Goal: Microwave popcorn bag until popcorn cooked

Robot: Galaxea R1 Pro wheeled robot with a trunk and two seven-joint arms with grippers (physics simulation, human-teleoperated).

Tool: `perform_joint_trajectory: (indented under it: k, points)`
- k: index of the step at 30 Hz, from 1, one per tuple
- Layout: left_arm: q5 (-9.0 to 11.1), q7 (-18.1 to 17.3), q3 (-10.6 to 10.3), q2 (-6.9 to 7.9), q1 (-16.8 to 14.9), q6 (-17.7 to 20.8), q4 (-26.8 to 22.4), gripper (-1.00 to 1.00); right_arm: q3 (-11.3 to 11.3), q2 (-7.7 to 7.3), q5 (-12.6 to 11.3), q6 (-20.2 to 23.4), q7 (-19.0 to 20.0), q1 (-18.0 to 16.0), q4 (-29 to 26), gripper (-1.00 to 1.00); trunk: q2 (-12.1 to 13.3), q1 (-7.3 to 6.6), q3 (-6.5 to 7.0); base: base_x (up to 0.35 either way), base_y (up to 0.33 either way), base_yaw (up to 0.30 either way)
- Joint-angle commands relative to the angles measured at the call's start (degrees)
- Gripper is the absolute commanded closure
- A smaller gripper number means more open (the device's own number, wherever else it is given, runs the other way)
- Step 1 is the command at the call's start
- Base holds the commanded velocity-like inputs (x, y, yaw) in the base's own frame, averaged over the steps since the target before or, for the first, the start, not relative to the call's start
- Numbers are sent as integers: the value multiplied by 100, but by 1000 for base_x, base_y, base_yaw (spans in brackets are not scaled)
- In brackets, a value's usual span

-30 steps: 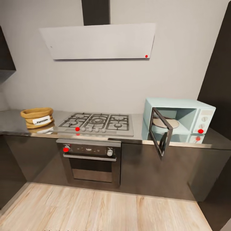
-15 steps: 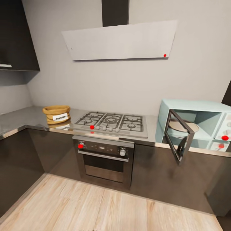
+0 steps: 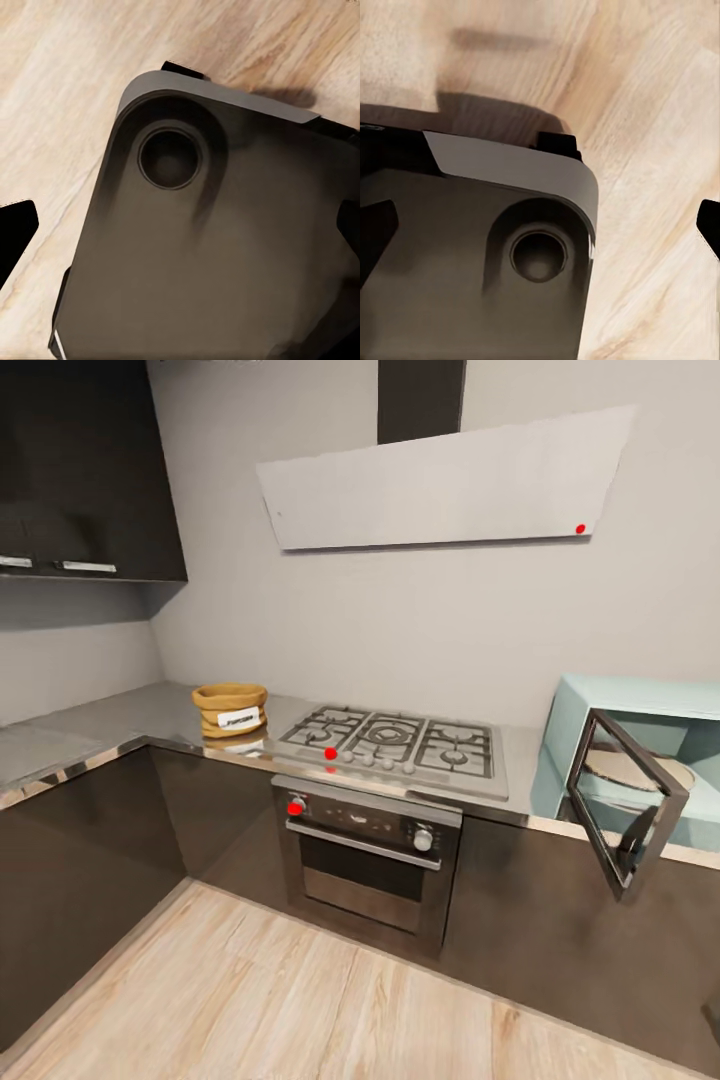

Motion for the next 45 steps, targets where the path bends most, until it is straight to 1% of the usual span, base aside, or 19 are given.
perform_joint_trajectory:
  k: [1, 21, 31, 37, 45]
  points:
    - [15, 15, 3, -2, -1, -14, -1, -100, -52, -6, 41, -31, 6, -8, 18, -100, -3, 0, -5, 0, 0, 274]
    - [35, 14, 21, 5, -1, -9, -1, -100, -52, 0, 41, -31, 6, -9, 18, -100, -3, 0, -5, 0, 0, 274]
    - [9, 6, -14, 6, -1, -8, -1, -100, -42, 26, 44, -31, 6, -2, 18, -100, -3, 0, -5, 0, 0, 274]
    - [13, 5, 13, 6, -1, -8, -9, -100, -42, 26, 42, -31, 6, -2, 18, -100, -3, 0, -5, 0, 0, 274]
    - [32, -54, -14, 6, -1, 39, -1, -100, -42, 35, 50, -31, 6, -2, 18, -100, -3, 0, -5, 8, 0, 242]
